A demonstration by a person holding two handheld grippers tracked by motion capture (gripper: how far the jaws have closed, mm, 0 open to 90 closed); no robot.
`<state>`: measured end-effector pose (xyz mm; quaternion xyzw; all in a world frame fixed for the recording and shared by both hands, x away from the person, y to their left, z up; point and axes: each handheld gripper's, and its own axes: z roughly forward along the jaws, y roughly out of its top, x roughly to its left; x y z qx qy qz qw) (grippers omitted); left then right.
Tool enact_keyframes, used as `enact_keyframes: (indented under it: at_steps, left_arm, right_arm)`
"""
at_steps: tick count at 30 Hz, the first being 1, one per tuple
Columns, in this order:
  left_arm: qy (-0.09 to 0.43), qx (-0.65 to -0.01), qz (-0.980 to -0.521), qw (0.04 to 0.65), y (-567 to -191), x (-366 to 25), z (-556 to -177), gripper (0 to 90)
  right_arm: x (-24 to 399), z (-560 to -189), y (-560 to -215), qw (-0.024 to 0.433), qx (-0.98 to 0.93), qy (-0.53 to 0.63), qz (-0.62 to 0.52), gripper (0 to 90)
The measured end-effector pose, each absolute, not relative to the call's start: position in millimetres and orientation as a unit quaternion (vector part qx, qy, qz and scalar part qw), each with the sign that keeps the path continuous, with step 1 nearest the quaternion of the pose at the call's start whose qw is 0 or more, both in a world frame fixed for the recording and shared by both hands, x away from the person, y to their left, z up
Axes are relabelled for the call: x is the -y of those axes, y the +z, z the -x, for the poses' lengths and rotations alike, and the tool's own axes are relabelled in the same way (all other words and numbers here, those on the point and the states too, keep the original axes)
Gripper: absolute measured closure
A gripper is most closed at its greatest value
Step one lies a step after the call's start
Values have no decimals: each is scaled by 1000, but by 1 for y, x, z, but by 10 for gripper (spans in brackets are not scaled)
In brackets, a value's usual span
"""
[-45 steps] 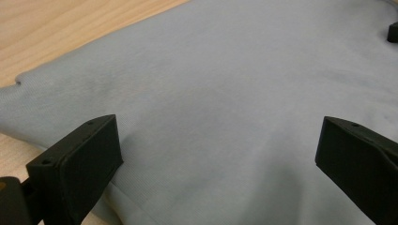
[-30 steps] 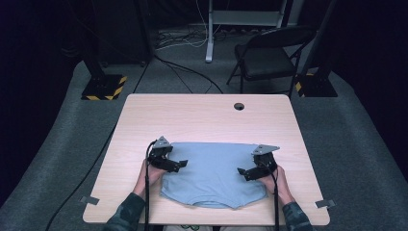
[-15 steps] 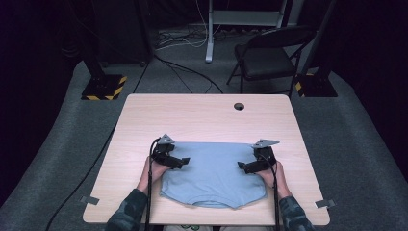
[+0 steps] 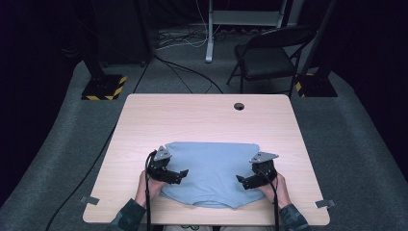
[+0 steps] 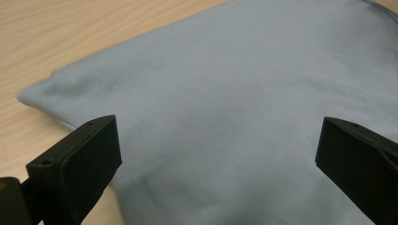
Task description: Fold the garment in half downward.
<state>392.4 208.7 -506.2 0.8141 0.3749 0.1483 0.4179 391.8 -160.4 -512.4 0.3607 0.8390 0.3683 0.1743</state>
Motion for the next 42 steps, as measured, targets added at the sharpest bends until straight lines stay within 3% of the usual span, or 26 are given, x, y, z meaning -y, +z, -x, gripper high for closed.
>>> enact_keyframes:
  at_steps: [8,12,21,26,32,42]
  left_arm:
    - [128,-366,-845,368,-528,-198,-369,0]
    - [163,-344,-860,340,-533,-192,-364,0]
    - [160,-324,-862,356,-535,-200,-362,0]
    - [166,-343,-855,353,-526,-198,-356,0]
    - [150,-338,-865,340,-532,-184,-345,0]
    - [126,-299,-876,357,-535,-197,-349,0]
  right_arm:
    - [153,-363,-516,162,-852,353,-352,3]
    - [151,-360,-530,157,-868,321,-346,0]
    - [159,-357,-533,153,-865,344,-331,0]
    - [154,-350,-528,163,-861,343,-338,0]
    - [137,-338,-527,140,-871,346,-320,0]
    - [142,-340,-533,124,-885,348,-285,0]
